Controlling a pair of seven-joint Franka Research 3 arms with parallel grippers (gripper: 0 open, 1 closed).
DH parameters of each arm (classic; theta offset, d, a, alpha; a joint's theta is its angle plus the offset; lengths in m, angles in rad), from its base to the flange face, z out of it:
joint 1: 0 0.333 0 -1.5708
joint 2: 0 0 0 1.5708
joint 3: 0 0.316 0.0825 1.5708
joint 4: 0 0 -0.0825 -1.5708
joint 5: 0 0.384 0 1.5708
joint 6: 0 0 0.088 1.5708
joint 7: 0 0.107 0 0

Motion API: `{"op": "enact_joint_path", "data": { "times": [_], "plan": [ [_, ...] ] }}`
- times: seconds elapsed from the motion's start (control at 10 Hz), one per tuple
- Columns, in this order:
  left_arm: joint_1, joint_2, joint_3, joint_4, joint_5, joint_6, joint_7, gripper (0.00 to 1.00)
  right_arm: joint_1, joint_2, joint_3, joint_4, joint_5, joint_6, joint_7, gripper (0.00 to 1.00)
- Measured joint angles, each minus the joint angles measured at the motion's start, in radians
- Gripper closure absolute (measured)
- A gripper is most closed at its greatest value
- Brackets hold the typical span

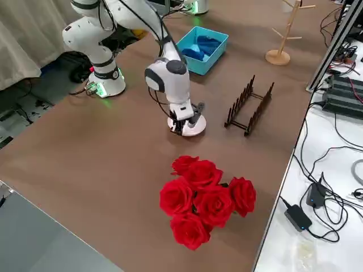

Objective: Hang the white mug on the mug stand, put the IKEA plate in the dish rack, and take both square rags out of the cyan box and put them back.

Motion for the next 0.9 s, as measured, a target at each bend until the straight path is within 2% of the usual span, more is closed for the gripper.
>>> {"op": "enact_joint_path", "data": {
  "times": [0.2, 0.5, 0.7, 0.9],
  "plan": [
    [-0.006, 0.003, -0.026, 0.057, 0.000, -0.002, -0.010, 0.94, 0.025, -0.062, 0.000, 0.140, -0.002, -0.269, -0.023, 0.97],
    [-0.005, 0.025, -0.070, 0.114, 0.000, 0.002, 0.020, 0.94, 0.042, -0.133, 0.000, 0.359, -0.003, -0.602, -0.038, 0.97],
    [-0.006, 0.043, -0.092, 0.149, -0.039, 0.005, 0.065, 0.94, 0.085, -0.146, 0.000, 0.491, -0.038, -0.758, 0.058, 0.97],
    [-0.005, 0.053, -0.121, 0.177, -0.057, 0.006, 0.112, 0.94, 0.169, -0.146, 0.002, 0.566, -0.159, -0.850, 0.258, 0.97]
  ]
}}
